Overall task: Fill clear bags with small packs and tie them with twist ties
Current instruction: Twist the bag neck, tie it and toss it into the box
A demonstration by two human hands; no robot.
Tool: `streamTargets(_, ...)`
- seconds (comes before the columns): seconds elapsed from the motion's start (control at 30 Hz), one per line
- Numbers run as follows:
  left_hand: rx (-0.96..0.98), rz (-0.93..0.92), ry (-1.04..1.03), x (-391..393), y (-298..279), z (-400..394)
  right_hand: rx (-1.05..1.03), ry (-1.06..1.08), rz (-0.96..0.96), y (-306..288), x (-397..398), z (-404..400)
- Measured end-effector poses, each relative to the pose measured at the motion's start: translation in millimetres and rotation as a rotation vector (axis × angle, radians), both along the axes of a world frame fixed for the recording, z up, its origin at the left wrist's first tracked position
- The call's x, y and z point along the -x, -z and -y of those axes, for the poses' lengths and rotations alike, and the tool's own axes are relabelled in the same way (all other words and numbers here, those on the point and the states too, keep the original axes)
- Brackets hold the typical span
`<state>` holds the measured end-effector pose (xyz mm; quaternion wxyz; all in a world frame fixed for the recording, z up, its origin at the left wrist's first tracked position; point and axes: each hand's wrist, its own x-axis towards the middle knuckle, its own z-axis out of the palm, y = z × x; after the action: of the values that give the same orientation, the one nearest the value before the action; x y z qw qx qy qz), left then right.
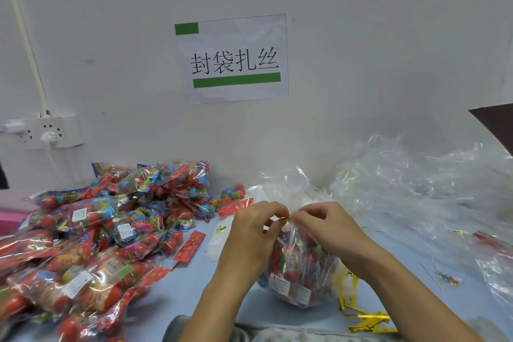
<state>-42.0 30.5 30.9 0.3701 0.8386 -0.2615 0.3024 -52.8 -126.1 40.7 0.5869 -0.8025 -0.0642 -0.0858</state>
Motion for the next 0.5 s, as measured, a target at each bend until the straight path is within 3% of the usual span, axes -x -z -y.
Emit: streamTargets(0.5, -0.115, 0.028, -0.025, 1.7, -2.3, -2.6, -0.007, 0.026, -0.008, -0.1, -0.2, -3.9)
